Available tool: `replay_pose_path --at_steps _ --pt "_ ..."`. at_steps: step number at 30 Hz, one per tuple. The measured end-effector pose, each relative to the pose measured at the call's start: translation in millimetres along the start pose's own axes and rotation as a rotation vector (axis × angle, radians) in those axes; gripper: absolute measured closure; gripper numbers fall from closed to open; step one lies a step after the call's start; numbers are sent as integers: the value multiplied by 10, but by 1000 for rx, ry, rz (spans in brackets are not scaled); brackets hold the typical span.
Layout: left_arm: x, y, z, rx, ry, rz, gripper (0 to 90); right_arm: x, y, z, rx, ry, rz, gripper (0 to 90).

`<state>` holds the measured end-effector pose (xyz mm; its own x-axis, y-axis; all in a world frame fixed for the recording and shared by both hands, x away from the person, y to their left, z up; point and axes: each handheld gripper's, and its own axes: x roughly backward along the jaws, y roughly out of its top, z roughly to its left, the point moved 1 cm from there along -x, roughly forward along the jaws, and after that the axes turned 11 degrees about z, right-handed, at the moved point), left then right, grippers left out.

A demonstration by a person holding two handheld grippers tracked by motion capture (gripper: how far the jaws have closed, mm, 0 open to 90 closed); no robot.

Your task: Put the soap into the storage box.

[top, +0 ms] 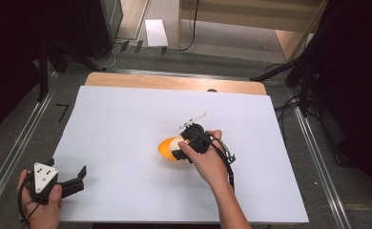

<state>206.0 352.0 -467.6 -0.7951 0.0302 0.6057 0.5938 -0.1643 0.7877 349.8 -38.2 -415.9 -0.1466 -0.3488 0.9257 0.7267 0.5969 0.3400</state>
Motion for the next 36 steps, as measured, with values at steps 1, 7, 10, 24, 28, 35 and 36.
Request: replay_pose_path --at_steps 1,7,10,24,28,35,36 --pt "0 0 0 -1 0 0 0 19 -16 -9 9 -1 -6 201" --pt "0 0 -3 -1 2 0 0 70 -67 -47 13 0 -20 176" --pt "0 0 -3 -1 1 0 0 91 -96 -76 15 -11 -33 158" --pt "-1 0 -3 0 0 1 0 162 -218 -196 -6 -24 -49 107" --pt "0 0 -1 -1 0 2 0 187 -262 -247 -25 -30 -57 80" --pt "-2 0 -4 0 2 1 0 217 -362 -342 -46 -35 -64 70" --pt "-2 0 -4 0 2 1 0 219 -373 -353 -44 -35 -63 70"
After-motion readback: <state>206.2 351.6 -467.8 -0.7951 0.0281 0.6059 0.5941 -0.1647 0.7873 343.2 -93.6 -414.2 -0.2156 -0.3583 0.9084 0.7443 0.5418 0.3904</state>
